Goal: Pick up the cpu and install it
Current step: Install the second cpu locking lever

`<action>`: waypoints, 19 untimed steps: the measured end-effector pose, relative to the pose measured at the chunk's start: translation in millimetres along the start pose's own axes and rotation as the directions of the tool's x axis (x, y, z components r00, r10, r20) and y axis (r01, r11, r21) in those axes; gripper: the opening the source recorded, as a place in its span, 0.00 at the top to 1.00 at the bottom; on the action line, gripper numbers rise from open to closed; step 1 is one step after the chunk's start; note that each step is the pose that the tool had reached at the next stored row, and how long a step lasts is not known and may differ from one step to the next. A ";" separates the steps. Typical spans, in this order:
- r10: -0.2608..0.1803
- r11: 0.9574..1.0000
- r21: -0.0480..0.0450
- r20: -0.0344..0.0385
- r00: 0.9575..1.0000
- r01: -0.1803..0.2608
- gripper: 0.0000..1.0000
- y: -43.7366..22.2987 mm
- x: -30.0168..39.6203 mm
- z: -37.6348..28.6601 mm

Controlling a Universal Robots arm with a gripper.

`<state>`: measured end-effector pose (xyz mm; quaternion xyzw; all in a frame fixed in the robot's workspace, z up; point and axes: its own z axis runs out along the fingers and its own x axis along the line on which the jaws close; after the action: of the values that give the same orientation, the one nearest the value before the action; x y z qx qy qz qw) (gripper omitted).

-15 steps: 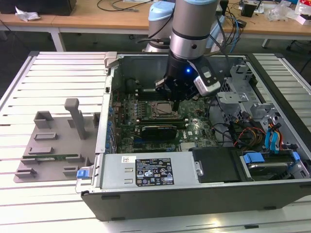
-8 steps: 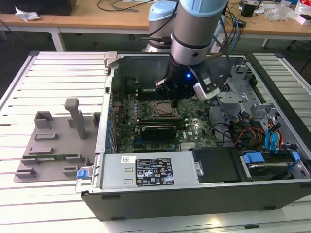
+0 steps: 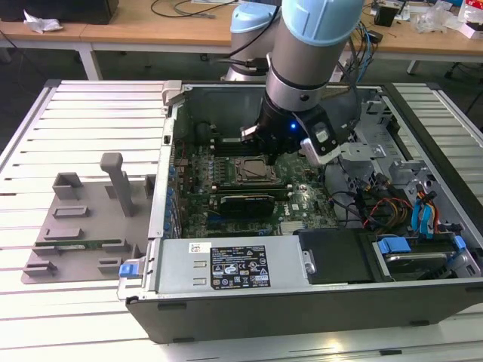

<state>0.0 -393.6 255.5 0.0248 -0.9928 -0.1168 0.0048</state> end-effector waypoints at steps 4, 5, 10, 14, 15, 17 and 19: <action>0.001 0.996 0.092 -0.004 1.000 -0.001 0.89 -1.1 2.7 2.1; 0.001 0.996 0.092 -0.004 1.000 -0.001 0.89 -1.5 7.4 4.9; 0.001 0.996 0.086 -0.004 1.000 -0.001 0.89 4.4 28.6 19.4; 0.001 0.996 0.086 -0.004 1.000 -0.001 0.89 3.0 41.4 27.4; 0.002 0.996 0.086 -0.004 1.000 -0.001 0.89 2.6 43.0 29.1; 0.001 0.996 0.086 -0.004 1.000 -0.001 0.89 2.0 47.2 32.5; 0.001 0.996 0.087 -0.004 1.000 -0.001 0.89 1.6 51.1 35.3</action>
<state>-51.6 -386.5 221.7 0.0246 -0.9970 -0.0737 0.0059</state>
